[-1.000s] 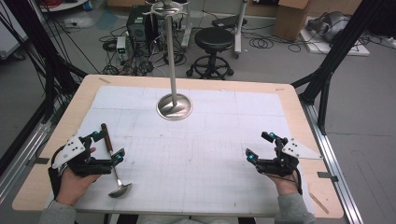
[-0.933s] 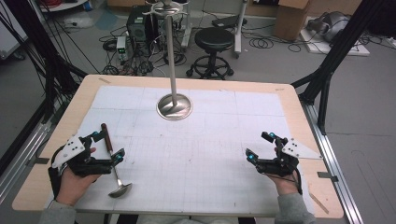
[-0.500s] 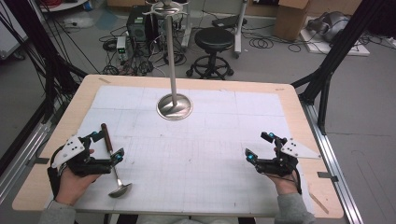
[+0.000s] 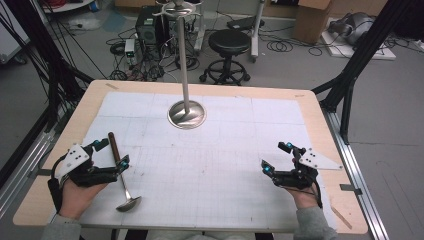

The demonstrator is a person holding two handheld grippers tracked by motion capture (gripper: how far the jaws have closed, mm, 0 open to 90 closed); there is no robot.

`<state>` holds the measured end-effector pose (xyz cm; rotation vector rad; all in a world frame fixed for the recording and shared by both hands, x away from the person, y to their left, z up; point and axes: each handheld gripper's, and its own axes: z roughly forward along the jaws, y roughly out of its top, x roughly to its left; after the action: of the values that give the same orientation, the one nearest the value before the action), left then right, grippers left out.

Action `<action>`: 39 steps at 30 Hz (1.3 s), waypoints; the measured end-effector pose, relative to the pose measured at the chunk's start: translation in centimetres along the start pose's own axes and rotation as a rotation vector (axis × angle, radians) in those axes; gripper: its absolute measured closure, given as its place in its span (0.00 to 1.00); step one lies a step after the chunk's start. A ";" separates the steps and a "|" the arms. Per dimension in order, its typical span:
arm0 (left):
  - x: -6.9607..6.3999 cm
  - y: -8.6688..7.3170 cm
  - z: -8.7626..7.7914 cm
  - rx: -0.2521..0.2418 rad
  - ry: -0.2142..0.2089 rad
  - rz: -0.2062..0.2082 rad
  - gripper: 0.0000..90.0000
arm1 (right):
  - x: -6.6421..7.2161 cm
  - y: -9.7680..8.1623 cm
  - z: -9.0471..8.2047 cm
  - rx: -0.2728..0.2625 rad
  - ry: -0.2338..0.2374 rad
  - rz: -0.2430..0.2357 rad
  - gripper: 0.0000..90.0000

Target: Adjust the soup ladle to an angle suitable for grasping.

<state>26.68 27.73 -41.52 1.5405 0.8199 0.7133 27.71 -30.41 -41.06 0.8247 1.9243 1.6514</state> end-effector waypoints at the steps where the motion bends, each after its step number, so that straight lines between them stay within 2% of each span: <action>1: 0.1 0.1 0.0 0.003 0.021 -0.003 0.17 | 0.0 0.0 0.1 0.004 0.003 -0.001 0.10; 2: 0.2 0.2 -0.1 0.002 0.033 -0.004 0.21 | 0.0 0.0 0.1 0.003 0.005 -0.005 0.10; 3: 0.3 0.2 -0.2 0.000 0.039 0.007 0.21 | 0.0 0.0 0.1 0.003 0.005 -0.005 0.10; 4: 0.5 0.1 -0.3 0.018 0.051 0.017 0.31 | 0.1 0.0 0.1 0.009 0.005 -0.007 0.10; 6: 0.6 0.1 -0.3 0.029 0.049 0.006 0.37 | 0.1 -0.1 0.2 0.012 0.006 -0.007 0.10; 11: 0.9 0.0 -0.5 0.038 0.030 -0.011 0.63 | 0.2 -0.1 0.3 0.024 0.014 -0.012 0.10; 13: 1.0 -0.1 -0.6 0.065 0.048 -0.008 0.71 | 0.2 -0.1 0.3 0.024 0.017 -0.014 0.10; 16: 1.1 -0.3 -0.6 0.081 0.061 0.001 0.83 | 0.2 -0.1 0.3 0.028 0.021 -0.012 0.10; 17: 1.2 -0.3 -0.6 0.084 0.070 0.002 0.83 | 0.3 -0.1 0.3 0.028 0.023 -0.011 0.10; 19: 1.3 -0.4 -0.6 0.092 0.081 0.000 0.97 | 0.3 -0.1 0.4 0.029 0.024 -0.012 0.10; 21: 1.6 -0.6 -0.6 0.109 0.087 -0.012 0.99 | 0.3 -0.1 0.4 0.034 0.028 -0.011 0.10; 27: 1.7 -0.9 -0.2 0.143 0.083 -0.006 1.00 | 0.3 -0.1 0.4 0.030 0.034 -0.009 0.10; 31: 1.9 -1.2 0.0 0.185 0.089 -0.033 1.00 | 0.3 -0.2 0.4 0.036 0.035 -0.006 0.10; 36: 2.3 -1.5 0.2 0.215 0.090 -0.062 1.00 | 0.3 -0.2 0.5 0.037 0.039 -0.010 0.10; 39: 2.5 -1.8 0.3 0.249 0.089 -0.065 1.00 | 0.3 -0.2 0.5 0.040 0.037 -0.012 0.10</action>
<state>28.14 29.76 -43.32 1.7043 1.0525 0.6540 27.79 -29.88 -41.31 0.8015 1.9893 1.6363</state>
